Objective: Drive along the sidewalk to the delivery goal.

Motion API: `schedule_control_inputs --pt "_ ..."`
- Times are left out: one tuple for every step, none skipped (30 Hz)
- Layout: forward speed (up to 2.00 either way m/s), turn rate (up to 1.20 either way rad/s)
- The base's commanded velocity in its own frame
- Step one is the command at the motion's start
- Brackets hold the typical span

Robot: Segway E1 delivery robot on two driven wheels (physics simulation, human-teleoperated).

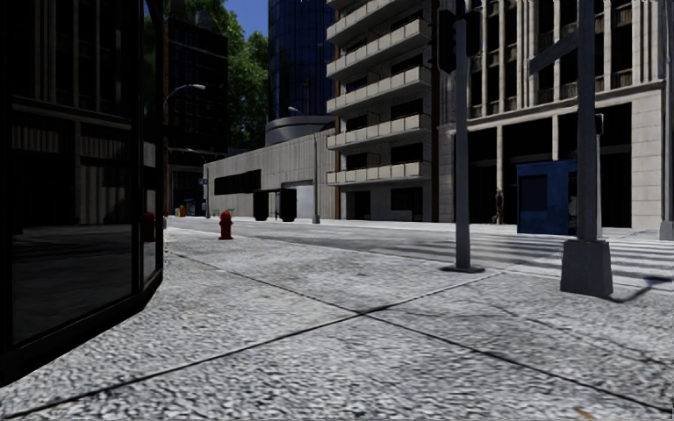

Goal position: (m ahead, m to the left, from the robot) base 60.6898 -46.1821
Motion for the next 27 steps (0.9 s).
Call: schedule_control_inputs --pt "1.46 0.0" --pt "1.46 0.0" --pt "1.47 0.0" --pt "1.47 0.0" --pt "1.47 0.0" --pt "1.48 0.0" --pt "1.48 0.0" --pt "1.48 0.0" --pt "1.48 0.0" --pt "1.48 0.0" --pt "1.49 0.0" --pt "1.53 0.0" --pt "1.53 0.0" --pt "1.57 0.0" --pt "1.64 0.0" --pt "1.68 0.0" --pt "1.69 0.0" --pt "1.7 0.0" --pt "1.7 0.0" --pt "1.71 0.0" --pt "1.73 0.0" --pt "1.75 0.0" --pt "1.77 0.0" --pt "1.78 0.0" --pt "1.78 0.0" --pt "1.78 0.0" --pt "1.79 0.0"
